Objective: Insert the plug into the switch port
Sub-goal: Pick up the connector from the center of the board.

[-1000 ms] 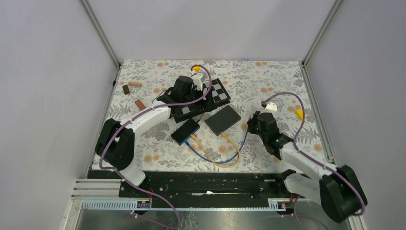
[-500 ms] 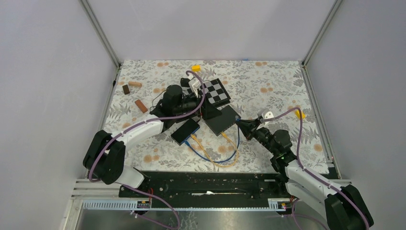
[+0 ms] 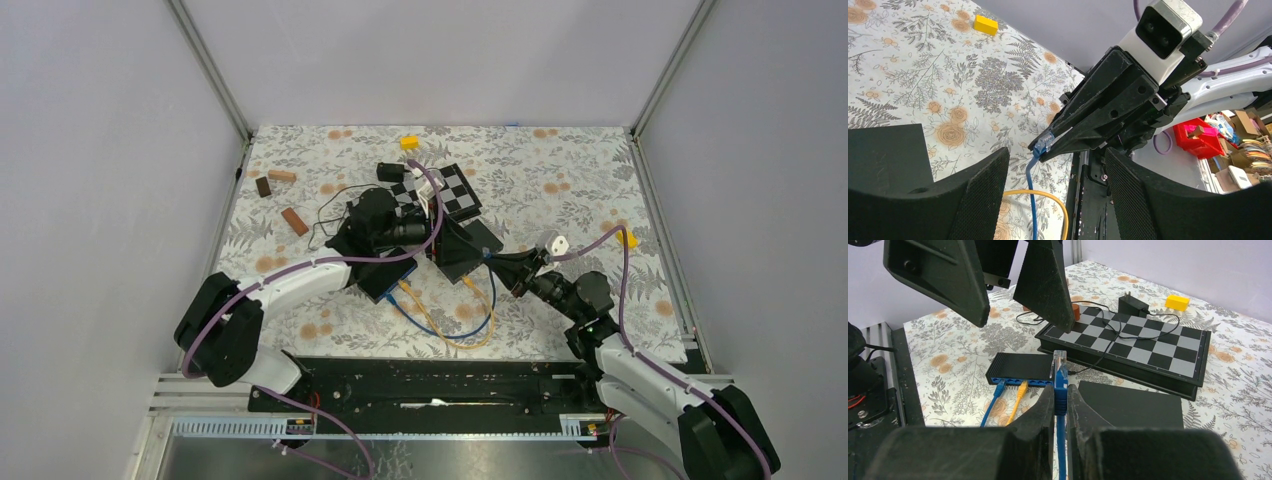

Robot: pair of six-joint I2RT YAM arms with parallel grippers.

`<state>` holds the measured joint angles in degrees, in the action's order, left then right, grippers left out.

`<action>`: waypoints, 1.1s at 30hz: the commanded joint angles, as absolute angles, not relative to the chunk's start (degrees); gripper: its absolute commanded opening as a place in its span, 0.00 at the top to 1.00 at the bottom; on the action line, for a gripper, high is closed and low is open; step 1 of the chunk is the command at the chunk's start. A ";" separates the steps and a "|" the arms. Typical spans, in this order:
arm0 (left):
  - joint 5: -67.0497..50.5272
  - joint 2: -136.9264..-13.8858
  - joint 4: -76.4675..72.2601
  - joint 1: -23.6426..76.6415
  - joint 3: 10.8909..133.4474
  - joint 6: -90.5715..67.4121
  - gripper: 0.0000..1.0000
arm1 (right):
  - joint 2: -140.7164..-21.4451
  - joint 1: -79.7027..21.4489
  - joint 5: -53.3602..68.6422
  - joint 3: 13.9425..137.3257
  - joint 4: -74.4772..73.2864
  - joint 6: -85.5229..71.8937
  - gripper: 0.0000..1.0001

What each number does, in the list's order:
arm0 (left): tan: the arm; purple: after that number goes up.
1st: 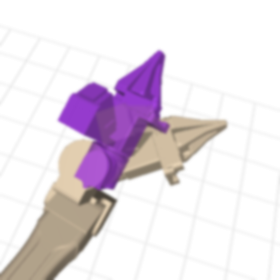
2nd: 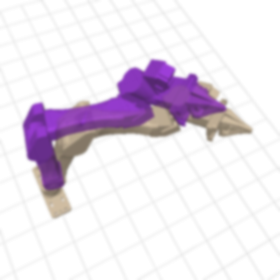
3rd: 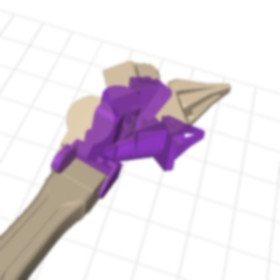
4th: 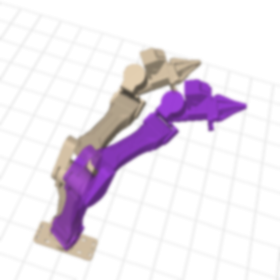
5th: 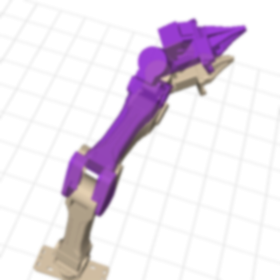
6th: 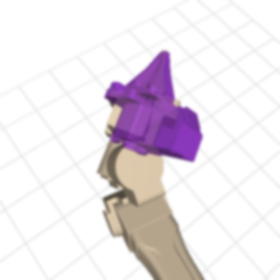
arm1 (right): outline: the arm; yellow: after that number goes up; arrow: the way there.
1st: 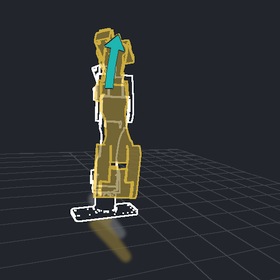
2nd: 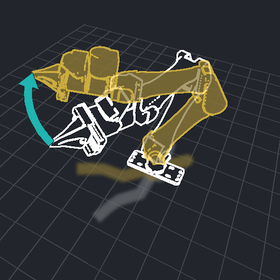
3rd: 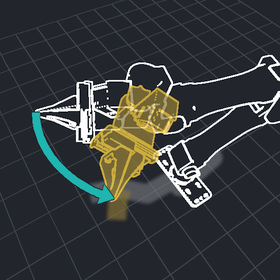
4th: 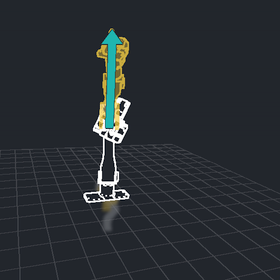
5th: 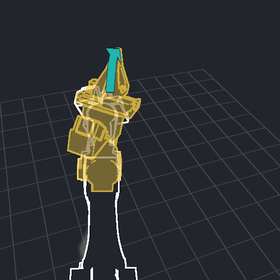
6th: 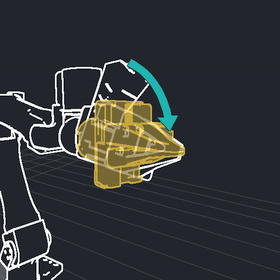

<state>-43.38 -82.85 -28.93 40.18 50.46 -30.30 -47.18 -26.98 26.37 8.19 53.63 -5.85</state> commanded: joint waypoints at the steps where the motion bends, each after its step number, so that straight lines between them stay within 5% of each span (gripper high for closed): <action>1: -45.09 -81.98 -29.70 41.49 53.62 -27.85 0.30 | -47.49 -26.86 29.72 10.68 58.84 -6.87 1.00; 21: -50.47 -83.17 -15.39 43.27 57.30 -12.10 0.56 | -53.17 -26.84 42.27 12.30 66.46 -7.59 1.00; 30: -53.24 -84.72 -14.02 43.21 58.91 -11.69 0.96 | -53.22 -26.88 42.43 12.05 66.41 -7.59 1.00; 33: -53.26 -85.09 -13.51 43.21 59.36 -11.61 1.00 | -53.24 -26.85 42.67 11.89 66.10 -7.59 1.00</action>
